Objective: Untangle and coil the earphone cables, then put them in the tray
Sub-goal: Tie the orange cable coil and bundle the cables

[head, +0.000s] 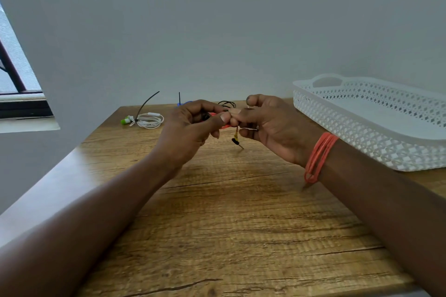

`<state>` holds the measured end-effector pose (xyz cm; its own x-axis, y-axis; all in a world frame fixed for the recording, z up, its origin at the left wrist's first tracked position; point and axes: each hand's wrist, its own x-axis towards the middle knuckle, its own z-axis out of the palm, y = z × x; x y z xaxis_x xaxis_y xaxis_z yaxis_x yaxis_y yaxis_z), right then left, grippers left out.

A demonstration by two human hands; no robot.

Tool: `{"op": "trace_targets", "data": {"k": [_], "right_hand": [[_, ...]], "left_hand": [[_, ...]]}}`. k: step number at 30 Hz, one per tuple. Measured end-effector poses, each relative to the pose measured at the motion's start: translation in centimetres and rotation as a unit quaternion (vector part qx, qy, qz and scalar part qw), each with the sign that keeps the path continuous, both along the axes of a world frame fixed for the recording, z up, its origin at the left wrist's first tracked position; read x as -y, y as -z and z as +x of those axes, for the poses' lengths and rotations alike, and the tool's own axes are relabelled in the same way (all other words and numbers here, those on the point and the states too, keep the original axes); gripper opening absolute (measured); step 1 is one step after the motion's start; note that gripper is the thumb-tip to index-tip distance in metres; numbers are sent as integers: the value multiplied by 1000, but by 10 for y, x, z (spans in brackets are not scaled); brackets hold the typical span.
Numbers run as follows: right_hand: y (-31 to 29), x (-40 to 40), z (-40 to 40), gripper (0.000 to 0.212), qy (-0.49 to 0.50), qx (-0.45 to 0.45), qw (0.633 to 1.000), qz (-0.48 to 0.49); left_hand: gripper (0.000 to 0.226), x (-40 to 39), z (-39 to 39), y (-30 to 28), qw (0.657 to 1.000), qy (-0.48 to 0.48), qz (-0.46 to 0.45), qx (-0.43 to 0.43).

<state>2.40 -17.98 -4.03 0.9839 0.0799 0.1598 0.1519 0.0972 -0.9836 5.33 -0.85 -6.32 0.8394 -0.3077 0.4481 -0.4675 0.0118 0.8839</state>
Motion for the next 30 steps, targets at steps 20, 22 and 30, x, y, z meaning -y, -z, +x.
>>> {"op": "trace_targets", "data": {"k": [20, 22, 30], "right_hand": [[6, -8, -4, 21, 141, 96, 975, -143], [8, -8, -1, 20, 158, 122, 967, -161], [8, -5, 2, 13, 109, 106, 973, -173]], "left_hand": [[15, -2, 3, -2, 1000, 2, 8, -22], [13, -2, 3, -2, 1000, -2, 14, -19], [13, -1, 3, 1, 998, -16, 51, 12]]}}
